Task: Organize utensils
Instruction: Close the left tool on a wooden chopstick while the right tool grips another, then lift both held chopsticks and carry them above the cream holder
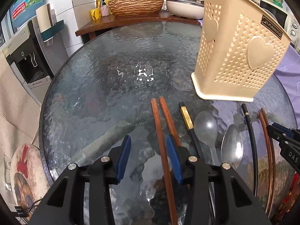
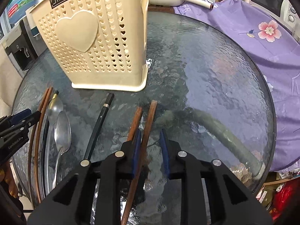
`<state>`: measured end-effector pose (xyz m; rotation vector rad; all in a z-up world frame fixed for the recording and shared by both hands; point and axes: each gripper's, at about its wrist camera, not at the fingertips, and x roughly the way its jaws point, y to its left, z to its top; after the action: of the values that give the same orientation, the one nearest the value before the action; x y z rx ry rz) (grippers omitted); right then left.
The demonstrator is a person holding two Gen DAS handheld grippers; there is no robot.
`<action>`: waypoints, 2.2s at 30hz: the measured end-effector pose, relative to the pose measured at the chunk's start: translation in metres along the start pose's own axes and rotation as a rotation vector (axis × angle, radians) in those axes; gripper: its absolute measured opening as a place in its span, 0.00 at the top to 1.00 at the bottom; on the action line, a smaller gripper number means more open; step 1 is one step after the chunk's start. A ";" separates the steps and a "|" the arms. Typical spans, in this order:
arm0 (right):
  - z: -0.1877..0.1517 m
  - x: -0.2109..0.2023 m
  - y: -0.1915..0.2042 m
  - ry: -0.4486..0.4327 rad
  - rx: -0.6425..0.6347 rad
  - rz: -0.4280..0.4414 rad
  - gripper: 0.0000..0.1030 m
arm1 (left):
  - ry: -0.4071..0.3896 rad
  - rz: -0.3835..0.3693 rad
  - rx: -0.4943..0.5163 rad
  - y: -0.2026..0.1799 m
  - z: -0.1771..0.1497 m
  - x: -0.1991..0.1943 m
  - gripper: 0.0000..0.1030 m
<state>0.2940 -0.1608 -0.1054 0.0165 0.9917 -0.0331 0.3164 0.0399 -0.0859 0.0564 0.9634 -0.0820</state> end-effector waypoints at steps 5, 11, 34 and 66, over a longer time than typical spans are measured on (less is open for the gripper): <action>0.005 0.004 0.001 -0.008 0.011 -0.008 0.79 | -0.006 0.006 -0.004 -0.003 0.007 0.006 0.64; 0.010 0.007 0.001 -0.011 0.019 -0.005 0.79 | -0.012 0.007 -0.012 -0.004 0.012 0.009 0.67; 0.023 0.019 -0.016 -0.050 0.094 0.021 0.93 | -0.029 0.016 -0.088 0.001 0.019 0.013 0.93; 0.049 -0.103 -0.060 -0.378 0.085 0.345 0.93 | -0.313 -0.183 -0.105 0.010 0.056 -0.107 0.93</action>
<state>0.2764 -0.2201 0.0070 0.2508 0.5984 0.2306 0.3024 0.0499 0.0343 -0.1385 0.6569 -0.2025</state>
